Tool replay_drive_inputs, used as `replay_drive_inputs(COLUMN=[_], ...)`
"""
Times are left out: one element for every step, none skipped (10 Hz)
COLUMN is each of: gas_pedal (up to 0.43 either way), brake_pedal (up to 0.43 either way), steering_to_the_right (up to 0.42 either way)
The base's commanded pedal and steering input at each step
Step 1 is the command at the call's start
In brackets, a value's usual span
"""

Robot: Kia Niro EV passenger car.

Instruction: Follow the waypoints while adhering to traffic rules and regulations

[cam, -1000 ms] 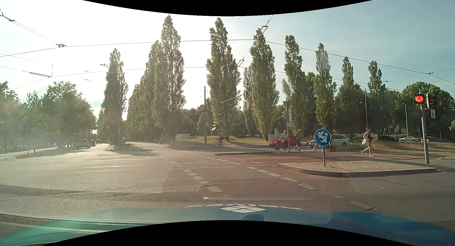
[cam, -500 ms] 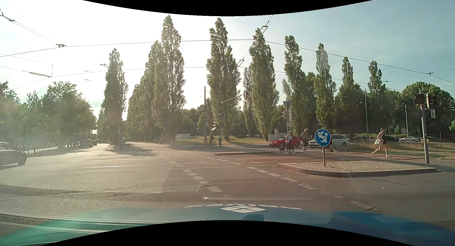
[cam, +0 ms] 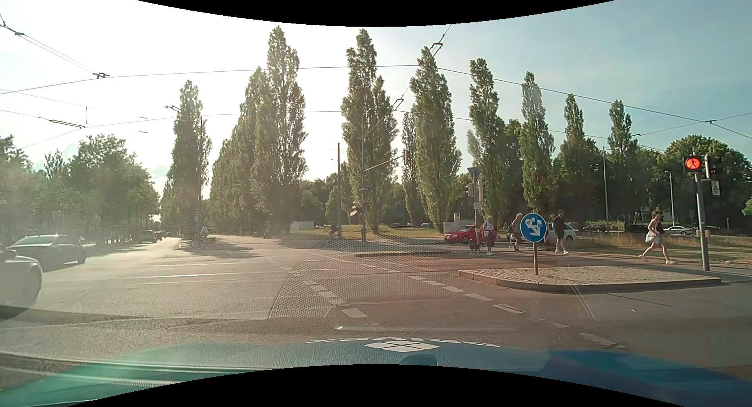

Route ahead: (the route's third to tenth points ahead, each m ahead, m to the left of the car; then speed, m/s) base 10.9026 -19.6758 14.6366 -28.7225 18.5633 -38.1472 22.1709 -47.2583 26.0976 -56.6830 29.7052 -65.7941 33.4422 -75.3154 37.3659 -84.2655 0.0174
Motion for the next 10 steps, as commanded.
replay_drive_inputs(gas_pedal=[0.0,0.0,0.0,0.0,0.0,0.0,0.0,0.0,0.0,0.0], brake_pedal=[0.213,0.207,0.213,0.213,0.213,0.213,0.213,0.213,0.22,0.226], steering_to_the_right=[0.355,0.355,0.355,0.355,0.355,0.356,0.356,0.356,0.356,0.356])
